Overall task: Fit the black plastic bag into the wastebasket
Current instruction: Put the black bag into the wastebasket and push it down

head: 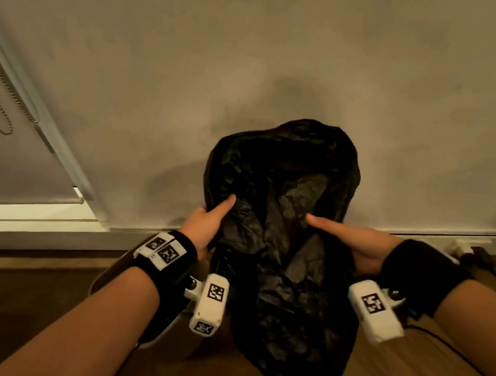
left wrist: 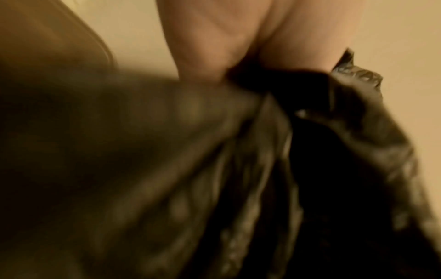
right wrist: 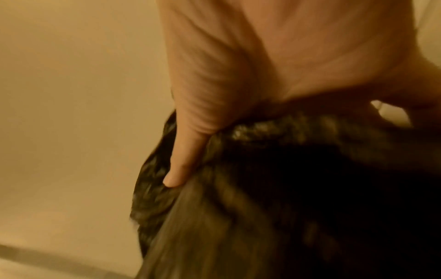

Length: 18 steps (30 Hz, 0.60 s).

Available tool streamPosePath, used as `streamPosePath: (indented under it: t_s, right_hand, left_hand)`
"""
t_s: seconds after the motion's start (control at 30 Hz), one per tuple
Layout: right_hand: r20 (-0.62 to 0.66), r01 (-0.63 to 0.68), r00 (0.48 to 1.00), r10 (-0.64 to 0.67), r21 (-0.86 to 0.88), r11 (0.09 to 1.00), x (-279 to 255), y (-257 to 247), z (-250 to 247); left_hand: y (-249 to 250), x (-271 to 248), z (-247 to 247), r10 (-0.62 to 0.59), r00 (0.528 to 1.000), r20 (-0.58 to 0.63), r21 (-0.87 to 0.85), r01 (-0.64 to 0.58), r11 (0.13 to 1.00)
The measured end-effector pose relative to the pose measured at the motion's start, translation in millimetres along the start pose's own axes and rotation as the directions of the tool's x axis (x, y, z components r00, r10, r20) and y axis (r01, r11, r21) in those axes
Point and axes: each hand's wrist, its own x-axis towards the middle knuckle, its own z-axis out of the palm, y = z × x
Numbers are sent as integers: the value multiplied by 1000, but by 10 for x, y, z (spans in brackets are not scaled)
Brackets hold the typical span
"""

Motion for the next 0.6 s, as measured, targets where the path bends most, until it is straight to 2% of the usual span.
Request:
streamPosePath:
  t_s: [0.07,0.17,0.27,0.37,0.43,0.5,0.6]
  right_hand:
    - [-2,22,1000,-22,6,1000,172,33,210]
    - [-216,80,971,-102,-110,991,294,-24,338]
    - [-356,113,921,-157,-143,983,213,-67,89]
    - [-315,217,916,-247,-128,968,49,-6,-268]
    - [-279,211,935,-217,-53,976,-7,32,-392]
    - [-244,207,951,-191,42,977,-36,6,-390]
    - [-206,244,954,-216,122,962,-84,-52,-314]
  left_hand:
    - [-118,-61,173,16,999,49,57,-19,998]
    - [-196,-110,244,115,981,159,268,-155,951]
    - [-68,-141,-26,230,962,146,356,-268,895]
    - [24,-176,-415,276,955,106,407,-294,865]
    - [41,-196,-549,274,956,109,334,-295,895]
    - [56,-213,-508,238,964,122,168,-256,952]
    - [89,-205,-365,119,980,160,21,-124,992]
